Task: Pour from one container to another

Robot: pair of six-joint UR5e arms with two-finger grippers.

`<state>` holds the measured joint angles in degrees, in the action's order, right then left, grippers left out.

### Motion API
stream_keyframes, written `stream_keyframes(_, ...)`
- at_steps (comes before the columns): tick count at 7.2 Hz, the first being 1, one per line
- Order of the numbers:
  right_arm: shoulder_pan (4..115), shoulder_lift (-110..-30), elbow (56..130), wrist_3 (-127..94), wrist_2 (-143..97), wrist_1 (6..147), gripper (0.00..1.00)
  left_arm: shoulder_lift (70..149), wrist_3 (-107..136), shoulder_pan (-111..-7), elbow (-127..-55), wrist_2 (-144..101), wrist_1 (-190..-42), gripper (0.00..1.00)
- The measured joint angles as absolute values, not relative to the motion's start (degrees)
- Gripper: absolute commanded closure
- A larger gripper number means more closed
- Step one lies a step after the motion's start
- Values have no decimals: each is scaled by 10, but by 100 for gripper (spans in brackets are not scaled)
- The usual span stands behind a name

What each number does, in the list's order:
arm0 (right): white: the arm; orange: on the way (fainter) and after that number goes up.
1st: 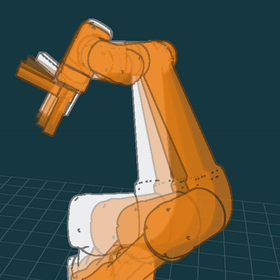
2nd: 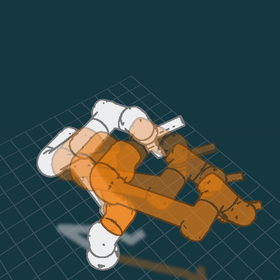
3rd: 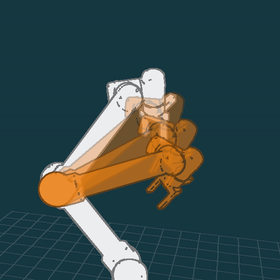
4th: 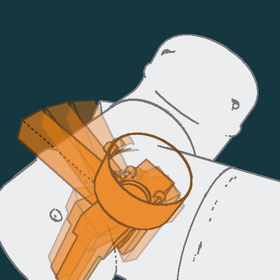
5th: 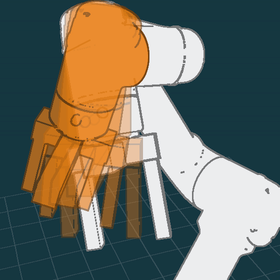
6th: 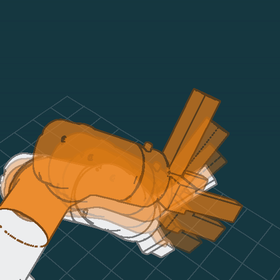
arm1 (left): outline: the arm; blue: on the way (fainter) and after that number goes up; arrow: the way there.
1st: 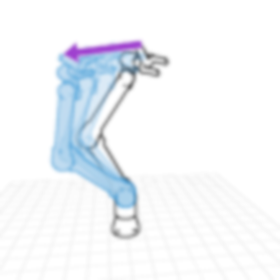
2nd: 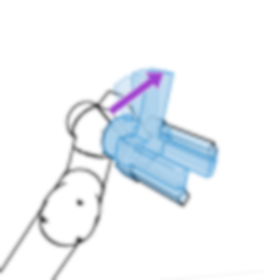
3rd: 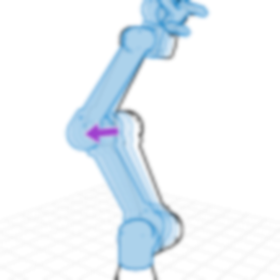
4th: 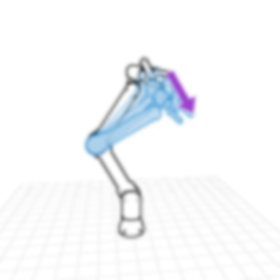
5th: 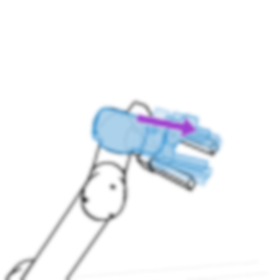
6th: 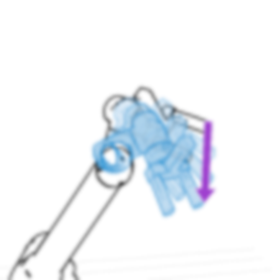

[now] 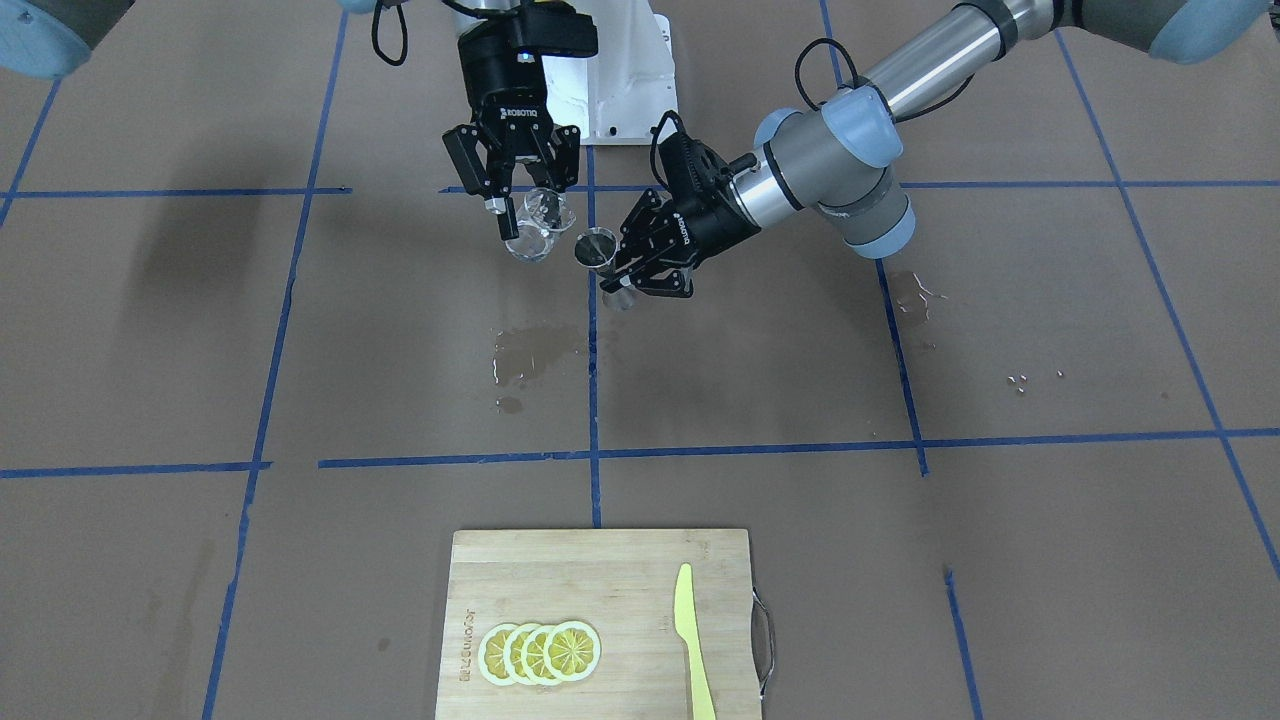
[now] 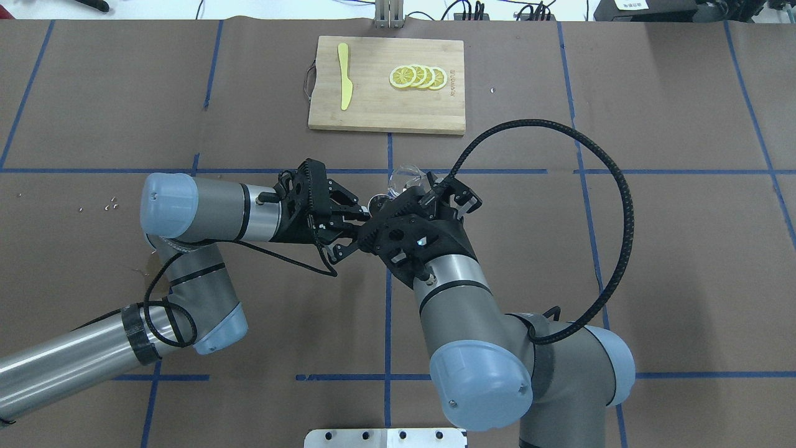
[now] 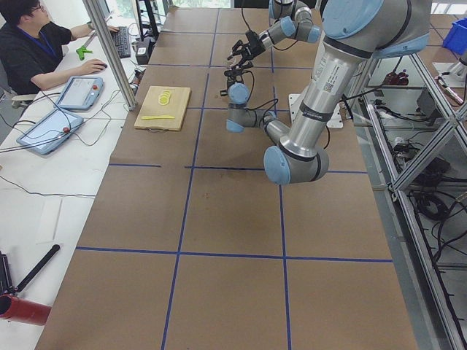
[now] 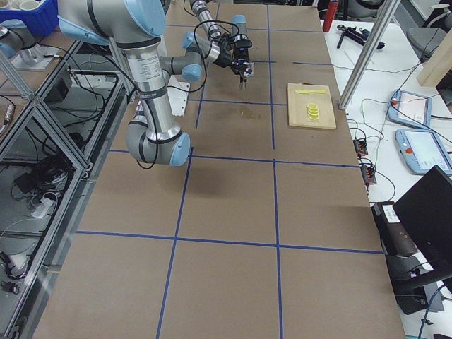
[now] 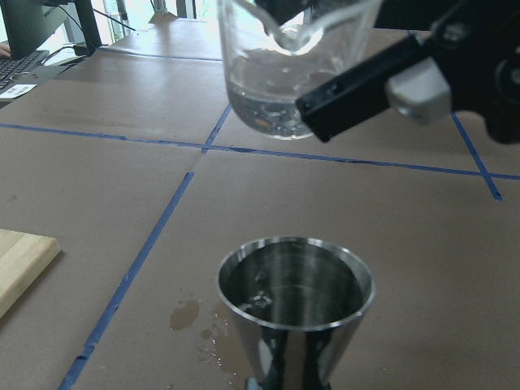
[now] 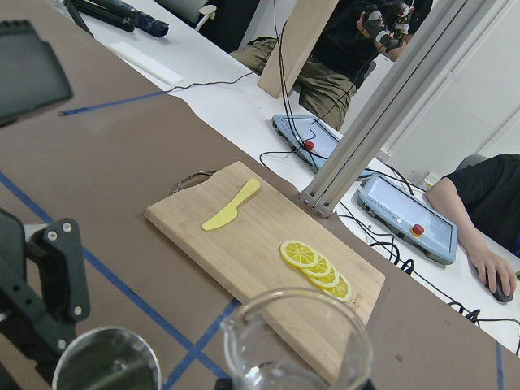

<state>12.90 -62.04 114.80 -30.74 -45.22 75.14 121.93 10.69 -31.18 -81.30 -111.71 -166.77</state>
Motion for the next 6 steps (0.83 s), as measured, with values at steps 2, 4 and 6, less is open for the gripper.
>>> stream_keyframes(2,137,-660,1148,-323,-459,687,100,1219,115,-314,-813,-1117,-1668,100)
stream_keyframes(4,143,-709,1148,-329,-460,618,100,1219,137,-317,-814,-1117,-1669,100)
stream_keyframes(6,147,-748,1147,-334,-460,573,100,1218,150,-321,-815,-1117,-1669,100)
